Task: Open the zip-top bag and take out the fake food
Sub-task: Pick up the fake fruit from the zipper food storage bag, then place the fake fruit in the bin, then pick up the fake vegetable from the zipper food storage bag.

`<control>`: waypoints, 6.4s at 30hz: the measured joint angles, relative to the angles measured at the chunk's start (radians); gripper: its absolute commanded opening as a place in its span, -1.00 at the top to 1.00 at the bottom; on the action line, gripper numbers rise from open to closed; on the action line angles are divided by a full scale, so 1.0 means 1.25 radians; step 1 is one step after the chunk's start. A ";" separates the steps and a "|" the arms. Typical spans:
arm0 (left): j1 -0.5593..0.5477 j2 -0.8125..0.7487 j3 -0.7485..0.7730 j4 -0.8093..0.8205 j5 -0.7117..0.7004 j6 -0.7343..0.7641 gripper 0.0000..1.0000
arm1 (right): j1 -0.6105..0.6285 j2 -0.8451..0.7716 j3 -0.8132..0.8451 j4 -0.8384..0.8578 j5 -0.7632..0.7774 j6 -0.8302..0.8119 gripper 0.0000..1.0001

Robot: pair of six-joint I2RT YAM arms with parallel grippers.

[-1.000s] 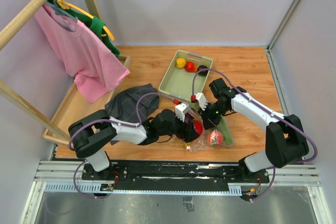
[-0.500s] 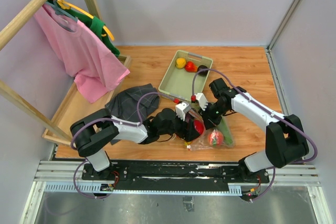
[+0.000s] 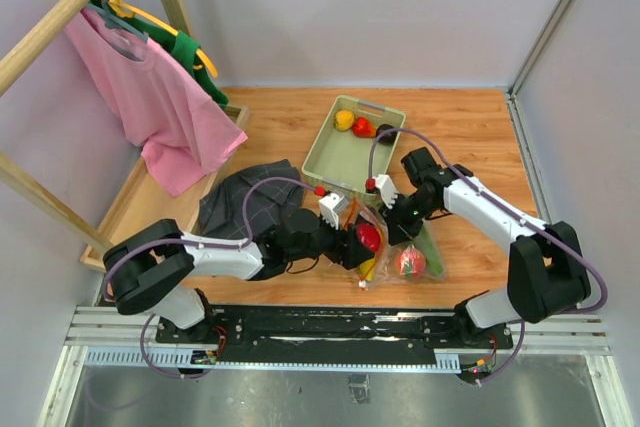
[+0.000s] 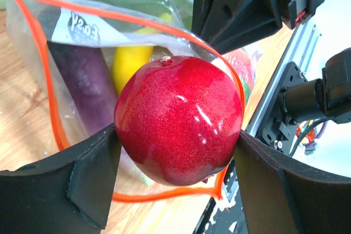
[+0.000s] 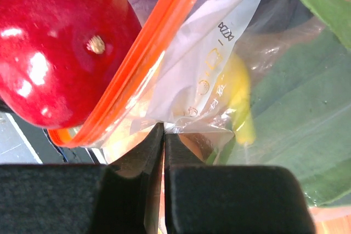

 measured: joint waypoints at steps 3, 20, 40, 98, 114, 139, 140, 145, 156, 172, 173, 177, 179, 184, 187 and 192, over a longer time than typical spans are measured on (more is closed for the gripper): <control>0.000 -0.023 -0.019 -0.004 -0.007 -0.009 0.22 | -0.005 -0.010 0.000 0.000 -0.003 0.000 0.79; 0.073 -0.286 -0.052 -0.137 -0.005 -0.037 0.23 | -0.025 -0.137 -0.003 -0.019 -0.037 -0.074 -0.13; 0.252 -0.044 0.320 -0.361 0.004 0.094 0.24 | -0.213 -0.255 -0.014 -0.010 -0.031 -0.052 -0.24; 0.278 0.722 1.202 -0.848 -0.504 0.459 -0.99 | -0.215 -0.254 -0.022 0.009 0.008 -0.021 -0.42; 0.278 0.496 1.033 -0.746 -0.399 0.392 -0.99 | -0.215 -0.254 -0.022 0.009 -0.005 -0.021 -0.46; 0.278 -0.319 0.116 -0.248 -0.025 0.182 -0.81 | -0.212 -0.307 -0.040 -0.004 -0.128 -0.083 -0.56; 0.278 -0.355 0.070 -0.225 -0.005 0.165 -0.80 | -0.207 -0.312 -0.045 -0.002 -0.134 -0.089 -0.58; 0.278 -0.470 -0.090 -0.137 0.077 0.085 -0.67 | -0.174 -0.321 -0.058 -0.004 -0.177 -0.129 -0.68; 0.274 -0.529 -0.266 0.011 0.195 -0.031 0.18 | -0.059 -0.362 -0.123 -0.073 -0.293 -0.515 -0.97; 0.162 -0.160 -0.219 0.139 0.182 -0.060 0.21 | -0.026 -0.302 -0.178 0.015 -0.225 -0.700 -0.71; 0.160 -0.138 -0.205 0.146 0.182 -0.070 0.21 | -0.020 -0.299 -0.179 0.022 -0.218 -0.695 -0.68; 0.154 -0.064 -0.159 0.169 0.176 -0.110 0.21 | -0.006 -0.279 -0.179 0.055 -0.190 -0.673 -0.62; 0.152 -0.045 -0.147 0.169 0.170 -0.124 0.20 | -0.002 -0.269 -0.179 0.063 -0.178 -0.664 -0.60; 0.135 -0.007 -0.102 0.131 0.140 -0.143 0.19 | -0.002 -0.254 -0.179 0.078 -0.152 -0.645 -0.58; 0.124 0.015 -0.060 0.086 0.117 -0.144 0.19 | 0.001 -0.251 -0.179 0.085 -0.140 -0.638 -0.57; 0.112 0.047 -0.007 0.017 0.081 -0.143 0.21 | 0.008 -0.251 -0.179 0.093 -0.130 -0.628 -0.57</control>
